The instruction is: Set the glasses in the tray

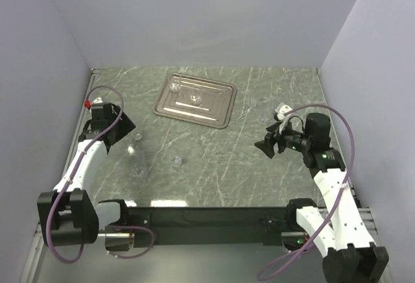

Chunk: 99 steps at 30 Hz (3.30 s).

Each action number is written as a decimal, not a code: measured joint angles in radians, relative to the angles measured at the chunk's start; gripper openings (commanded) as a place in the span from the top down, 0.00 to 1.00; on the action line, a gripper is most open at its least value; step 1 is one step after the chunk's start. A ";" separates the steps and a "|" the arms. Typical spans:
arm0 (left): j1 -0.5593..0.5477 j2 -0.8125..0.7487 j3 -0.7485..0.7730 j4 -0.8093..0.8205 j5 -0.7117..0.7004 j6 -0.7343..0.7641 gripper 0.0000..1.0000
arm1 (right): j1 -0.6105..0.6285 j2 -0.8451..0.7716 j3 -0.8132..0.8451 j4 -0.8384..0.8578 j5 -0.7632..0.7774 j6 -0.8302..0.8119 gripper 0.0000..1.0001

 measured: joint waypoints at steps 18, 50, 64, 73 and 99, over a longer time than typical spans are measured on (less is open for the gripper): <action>0.042 0.312 0.100 -0.045 -0.003 -0.051 0.85 | -0.146 -0.029 -0.034 0.033 -0.138 0.001 0.19; -0.081 0.725 0.673 -0.013 0.246 0.053 0.96 | -0.160 -0.039 -0.034 0.029 -0.138 -0.012 0.19; -0.169 1.041 1.015 -0.140 0.211 0.058 0.78 | -0.162 -0.038 -0.034 0.029 -0.138 -0.013 0.19; -0.190 1.088 1.114 -0.190 0.190 0.061 0.43 | -0.162 -0.037 -0.034 0.028 -0.135 -0.020 0.19; -0.167 0.042 0.286 -0.032 0.099 0.046 0.00 | -0.169 -0.039 -0.034 0.025 -0.127 -0.031 0.19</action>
